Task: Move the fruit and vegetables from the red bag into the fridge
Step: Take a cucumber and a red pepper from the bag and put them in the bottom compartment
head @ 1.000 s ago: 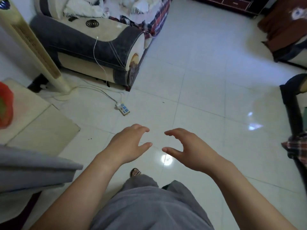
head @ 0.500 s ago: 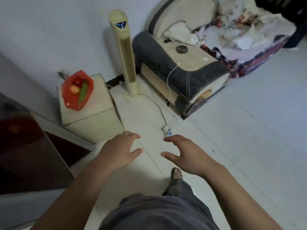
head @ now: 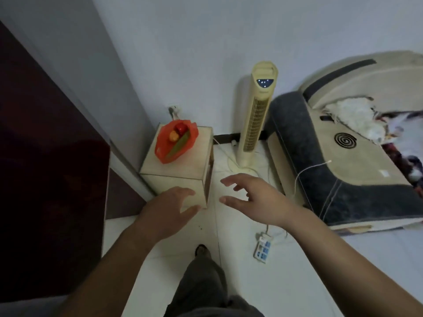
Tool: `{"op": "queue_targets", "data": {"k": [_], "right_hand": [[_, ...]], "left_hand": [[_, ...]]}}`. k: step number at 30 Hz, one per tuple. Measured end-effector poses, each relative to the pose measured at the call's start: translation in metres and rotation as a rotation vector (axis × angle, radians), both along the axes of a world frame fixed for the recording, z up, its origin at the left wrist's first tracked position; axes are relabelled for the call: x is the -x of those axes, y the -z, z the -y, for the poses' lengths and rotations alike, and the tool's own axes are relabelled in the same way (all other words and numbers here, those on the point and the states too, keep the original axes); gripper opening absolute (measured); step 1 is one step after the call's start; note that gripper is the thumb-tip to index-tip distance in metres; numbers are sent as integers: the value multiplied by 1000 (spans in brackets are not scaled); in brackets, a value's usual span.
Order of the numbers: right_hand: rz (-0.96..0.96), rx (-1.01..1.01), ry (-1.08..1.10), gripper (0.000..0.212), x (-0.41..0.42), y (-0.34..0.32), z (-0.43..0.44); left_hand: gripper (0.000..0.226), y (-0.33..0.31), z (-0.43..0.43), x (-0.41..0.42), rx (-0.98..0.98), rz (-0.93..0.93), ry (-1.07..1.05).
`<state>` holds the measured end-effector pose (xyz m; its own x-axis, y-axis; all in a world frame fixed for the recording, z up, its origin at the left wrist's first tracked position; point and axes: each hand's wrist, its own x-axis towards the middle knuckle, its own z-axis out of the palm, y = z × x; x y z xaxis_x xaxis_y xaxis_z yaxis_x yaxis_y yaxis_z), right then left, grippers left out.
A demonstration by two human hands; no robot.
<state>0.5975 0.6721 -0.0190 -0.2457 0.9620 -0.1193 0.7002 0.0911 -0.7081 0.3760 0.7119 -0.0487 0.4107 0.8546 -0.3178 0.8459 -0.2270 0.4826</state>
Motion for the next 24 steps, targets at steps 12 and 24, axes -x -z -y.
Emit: {"op": "queue_targets", "data": {"k": [12,24], "right_hand": [[221,60,-101,50,6,34,-237],[266,32,-286,55,39,93,-428]], "left_hand": [[42,23,-223,17,-6,-1,-134],[34,76,-376,50,58,31,-331]]}}
